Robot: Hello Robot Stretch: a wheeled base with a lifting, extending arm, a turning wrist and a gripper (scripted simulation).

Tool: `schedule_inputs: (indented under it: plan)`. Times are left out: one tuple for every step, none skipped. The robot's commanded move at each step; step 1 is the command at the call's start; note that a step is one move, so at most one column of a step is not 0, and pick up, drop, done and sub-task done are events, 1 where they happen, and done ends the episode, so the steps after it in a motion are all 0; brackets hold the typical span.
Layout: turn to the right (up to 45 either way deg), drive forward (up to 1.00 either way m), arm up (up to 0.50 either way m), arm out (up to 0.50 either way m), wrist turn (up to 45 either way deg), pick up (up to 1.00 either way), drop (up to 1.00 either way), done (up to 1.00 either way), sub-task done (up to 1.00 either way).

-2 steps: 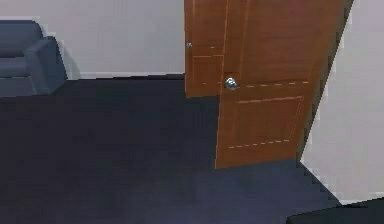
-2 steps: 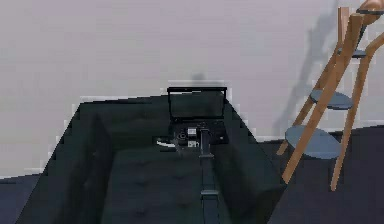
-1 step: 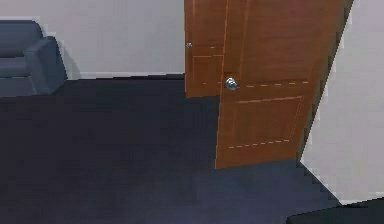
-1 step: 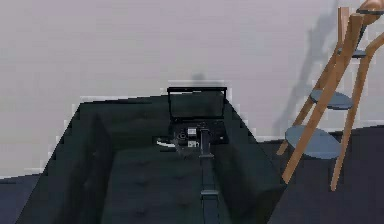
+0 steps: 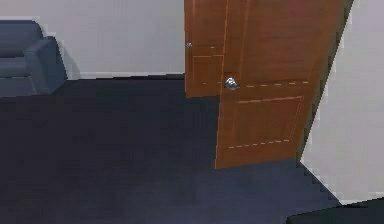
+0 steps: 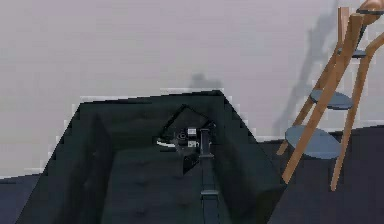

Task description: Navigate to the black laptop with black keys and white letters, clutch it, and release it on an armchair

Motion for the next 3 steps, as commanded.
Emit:
schedule_inputs:
  plan:
    - [0.0, 0.0, 0.1, 0.0, 0.0, 0.0, 0.0, 0.0, 0.0]
    - [0.0, 0.0, 0.0, -0.08, 0.0, 0.0, 0.0, 0.0, 0.0]
    - [0.0, 0.0, 0.0, 0.0, 0.0, 0.0, 0.0, 1.0, 0.0]
